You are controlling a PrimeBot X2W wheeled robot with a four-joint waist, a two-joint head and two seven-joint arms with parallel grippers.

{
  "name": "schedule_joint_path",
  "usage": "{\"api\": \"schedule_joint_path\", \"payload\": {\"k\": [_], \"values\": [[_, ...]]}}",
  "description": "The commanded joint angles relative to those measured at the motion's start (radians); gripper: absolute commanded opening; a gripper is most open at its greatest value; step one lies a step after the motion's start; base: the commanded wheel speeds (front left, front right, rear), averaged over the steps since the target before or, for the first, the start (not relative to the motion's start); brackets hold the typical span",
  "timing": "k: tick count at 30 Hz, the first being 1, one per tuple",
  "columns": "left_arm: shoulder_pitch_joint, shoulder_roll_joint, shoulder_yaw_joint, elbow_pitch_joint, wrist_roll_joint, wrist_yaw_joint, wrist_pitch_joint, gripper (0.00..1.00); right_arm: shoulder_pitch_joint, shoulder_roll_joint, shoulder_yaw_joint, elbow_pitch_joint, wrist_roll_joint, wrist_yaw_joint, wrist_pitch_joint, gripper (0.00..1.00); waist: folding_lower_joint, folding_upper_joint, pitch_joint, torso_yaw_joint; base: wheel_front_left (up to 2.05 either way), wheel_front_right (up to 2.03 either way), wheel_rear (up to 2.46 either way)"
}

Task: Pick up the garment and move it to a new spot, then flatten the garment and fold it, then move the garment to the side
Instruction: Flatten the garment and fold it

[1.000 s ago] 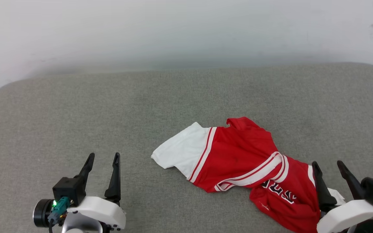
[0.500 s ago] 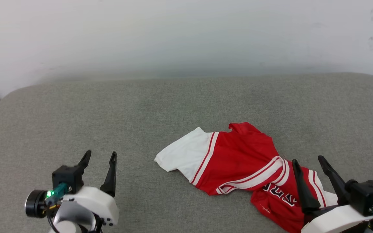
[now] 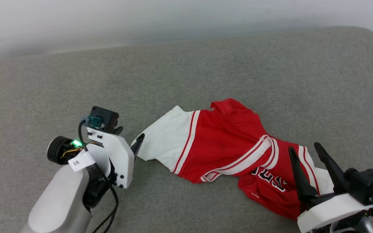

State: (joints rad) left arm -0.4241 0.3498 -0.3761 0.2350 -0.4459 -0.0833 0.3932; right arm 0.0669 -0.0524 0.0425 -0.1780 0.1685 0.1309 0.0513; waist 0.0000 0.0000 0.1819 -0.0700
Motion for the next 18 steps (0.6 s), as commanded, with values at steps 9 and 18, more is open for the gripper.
{"api": "schedule_joint_path", "payload": {"k": [9,18], "values": [[-0.065,0.039,-0.104,0.097,-0.063,-0.04,0.222,1.0,-0.04,0.003,-0.018,0.019,0.038,0.0,-0.03,1.0,0.0,0.0,0.11,-0.059,0.0,0.0,0.0],[-0.058,0.058,-0.185,0.125,-0.115,-0.048,0.26,0.0,-0.055,0.003,-0.022,0.041,0.065,0.0,-0.043,1.0,0.0,0.0,0.116,-0.061,0.0,0.0,0.0]]}}
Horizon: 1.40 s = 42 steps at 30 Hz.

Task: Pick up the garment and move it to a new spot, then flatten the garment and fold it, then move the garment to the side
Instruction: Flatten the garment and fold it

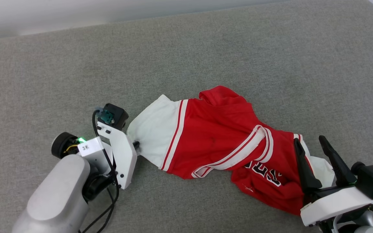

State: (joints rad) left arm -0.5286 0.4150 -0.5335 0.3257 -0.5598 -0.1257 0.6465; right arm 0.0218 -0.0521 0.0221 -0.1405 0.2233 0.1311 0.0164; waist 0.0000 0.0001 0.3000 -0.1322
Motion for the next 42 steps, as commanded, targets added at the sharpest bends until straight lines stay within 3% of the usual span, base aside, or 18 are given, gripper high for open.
{"api": "schedule_joint_path", "payload": {"k": [1,5,14,18,22,29,37,42], "values": [[0.046,-0.008,-0.028,0.035,-0.001,-0.006,0.006,0.0,-0.009,0.003,-0.002,0.003,0.01,-0.001,-0.008,1.0,0.0,-0.0001,-0.003,0.002,0.0,0.0,0.0],[0.054,0.01,0.011,0.018,0.012,0.018,-0.087,0.0,-0.009,0.003,-0.018,0.007,0.016,-0.001,-0.001,1.0,0.0,-0.0001,-0.023,0.012,0.0,0.0,0.0],[0.165,0.069,0.111,-0.125,0.024,0.134,-0.246,0.0,0.021,0.002,-0.096,0.015,0.028,-0.001,0.052,1.0,0.0,-0.0001,-0.096,0.068,0.0,0.0,0.0],[0.226,0.096,0.14,-0.21,0.02,0.179,-0.263,0.0,0.034,0.0,-0.16,0.03,0.025,-0.001,0.138,1.0,0.0,-0.0001,-0.12,0.098,0.0,0.0,0.0],[0.266,0.115,0.161,-0.301,0.021,0.213,-0.267,0.0,0.043,-0.049,-0.226,0.078,0.058,-0.001,0.311,1.0,0.0,-0.0001,-0.123,0.127,0.0,0.0,0.0],[0.281,0.119,0.164,-0.396,0.016,0.227,-0.267,0.0,-0.013,-0.132,-0.223,0.134,0.104,-0.001,0.634,1.0,0.0,-0.0001,-0.093,0.161,0.0,0.0,0.0],[0.259,0.111,0.155,-0.412,0.012,0.217,-0.275,0.0,-0.114,-0.189,-0.124,0.208,0.12,-0.001,0.734,1.0,0.0,-0.0001,-0.047,0.176,0.0,0.0,0.0],[0.248,0.104,0.149,-0.401,0.006,0.208,-0.285,0.0,-0.108,-0.176,-0.067,0.295,0.148,0.0,0.84,1.0,0.0,-0.0001,-0.033,0.185,0.0,0.0,0.0]]}}
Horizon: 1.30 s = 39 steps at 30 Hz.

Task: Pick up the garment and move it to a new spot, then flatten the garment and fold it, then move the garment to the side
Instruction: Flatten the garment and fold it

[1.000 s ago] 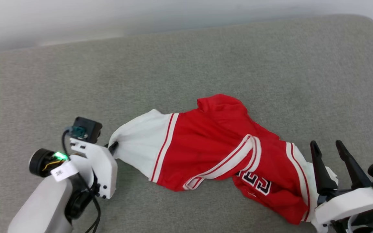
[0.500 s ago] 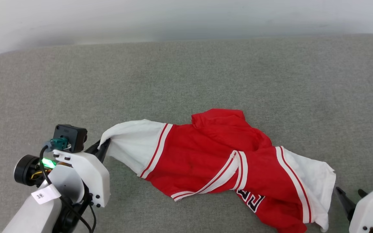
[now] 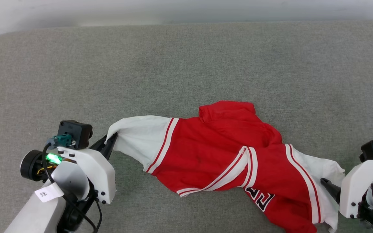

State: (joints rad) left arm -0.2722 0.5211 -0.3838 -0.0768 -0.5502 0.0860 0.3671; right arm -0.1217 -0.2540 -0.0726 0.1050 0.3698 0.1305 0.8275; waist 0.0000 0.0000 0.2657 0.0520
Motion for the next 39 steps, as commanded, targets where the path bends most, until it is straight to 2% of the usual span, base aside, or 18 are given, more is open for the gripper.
{"api": "schedule_joint_path", "payload": {"k": [1,2,3,7,13,17,22,25,31,39], "values": [[-0.009,-0.003,-0.001,0.003,-0.005,-0.003,-0.007,0.0,0.039,0.031,0.032,0.061,0.005,0.0,0.055,0.7,0.0,0.0,0.002,0.001,0.0,0.0,0.0],[-0.01,-0.004,-0.001,0.005,-0.008,-0.004,-0.009,0.0,0.041,0.036,0.031,0.065,0.01,0.0,0.069,0.28,0.0,0.0,0.003,0.001,0.0,0.0,0.0],[-0.01,-0.004,0.0,0.007,-0.008,-0.005,-0.01,0.0,0.036,0.037,0.031,0.062,0.009,0.0,0.076,0.0,0.0,0.0,0.003,0.001,0.0,0.0,0.0],[-0.013,0.001,0.009,0.013,-0.007,0.0,-0.023,0.0,-0.007,0.027,0.018,0.03,-0.003,0.0,0.065,0.0,0.0,0.0,-0.008,-0.005,0.0,0.0,0.0],[-0.042,0.002,0.037,0.016,0.008,0.022,-0.062,0.0,-0.088,-0.001,-0.014,-0.061,-0.044,0.0,-0.02,0.0,0.0,0.0,-0.05,-0.018,0.0,0.0,0.0],[-0.117,-0.001,0.069,0.017,0.003,0.023,-0.087,0.0,-0.158,-0.014,-0.026,-0.097,-0.076,0.0,-0.1,0.0,0.0,0.0,-0.08,-0.024,0.0,0.0,0.0],[-0.249,-0.004,0.104,0.049,0.003,0.02,-0.106,0.0,-0.281,0.001,-0.032,-0.116,-0.111,0.0,-0.205,0.0,0.0,0.0,-0.107,-0.033,0.0,0.0,0.0],[-0.339,-0.02,0.12,0.1,-0.006,0.017,-0.113,0.0,-0.369,0.018,-0.027,-0.092,-0.129,0.0,-0.263,0.0,0.0,0.0,-0.112,-0.041,0.0,0.0,0.0],[-0.568,-0.054,0.138,0.265,-0.011,-0.015,-0.158,0.0,-0.583,0.029,-0.006,0.005,-0.144,0.0,-0.354,0.0,0.0,0.0,-0.069,-0.05,0.0,0.0,0.0],[-0.854,-0.068,0.146,0.484,0.029,-0.068,-0.295,0.0,-0.876,0.032,-0.002,0.16,-0.145,0.0,-0.473,0.0,0.0,0.0,0.036,-0.057,0.0,0.0,0.0]]}}
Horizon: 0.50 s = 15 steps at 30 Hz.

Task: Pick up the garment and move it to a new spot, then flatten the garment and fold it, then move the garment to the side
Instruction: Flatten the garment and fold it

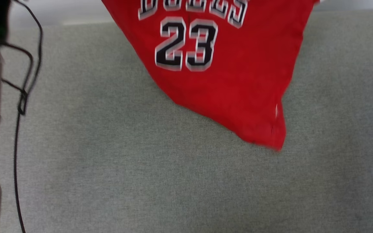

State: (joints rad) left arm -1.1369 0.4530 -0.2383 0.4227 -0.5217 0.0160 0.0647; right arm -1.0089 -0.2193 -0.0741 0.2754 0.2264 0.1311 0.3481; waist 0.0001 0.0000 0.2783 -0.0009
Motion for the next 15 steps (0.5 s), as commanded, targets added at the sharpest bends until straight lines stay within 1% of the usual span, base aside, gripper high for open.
{"api": "schedule_joint_path", "payload": {"k": [1,7,11,15], "values": [[-0.032,0.003,0.006,0.011,0.007,-0.004,-0.016,0.0,-0.034,0.003,-0.006,0.013,0.002,-0.001,-0.012,0.0,-0.0001,0.0,0.041,-0.006,0.0,0.0,0.0],[-0.248,0.023,0.034,0.133,0.023,-0.032,-0.124,0.0,-0.284,0.017,-0.022,0.127,-0.036,-0.001,-0.107,0.0,-0.0001,0.0,0.143,-0.025,0.0,0.0,0.0],[-0.379,0.043,0.048,0.187,0.023,-0.05,-0.152,0.0,-0.436,0.025,-0.023,0.181,-0.055,-0.001,-0.149,0.0,-0.0001,0.0,0.202,-0.04,0.0,0.0,0.0],[-0.469,0.055,0.043,0.237,0.031,-0.067,-0.166,0.0,-0.541,0.026,-0.018,0.225,-0.067,-0.001,-0.169,0.0,-0.0001,0.0,0.265,-0.047,0.0,0.0,0.0]]}}
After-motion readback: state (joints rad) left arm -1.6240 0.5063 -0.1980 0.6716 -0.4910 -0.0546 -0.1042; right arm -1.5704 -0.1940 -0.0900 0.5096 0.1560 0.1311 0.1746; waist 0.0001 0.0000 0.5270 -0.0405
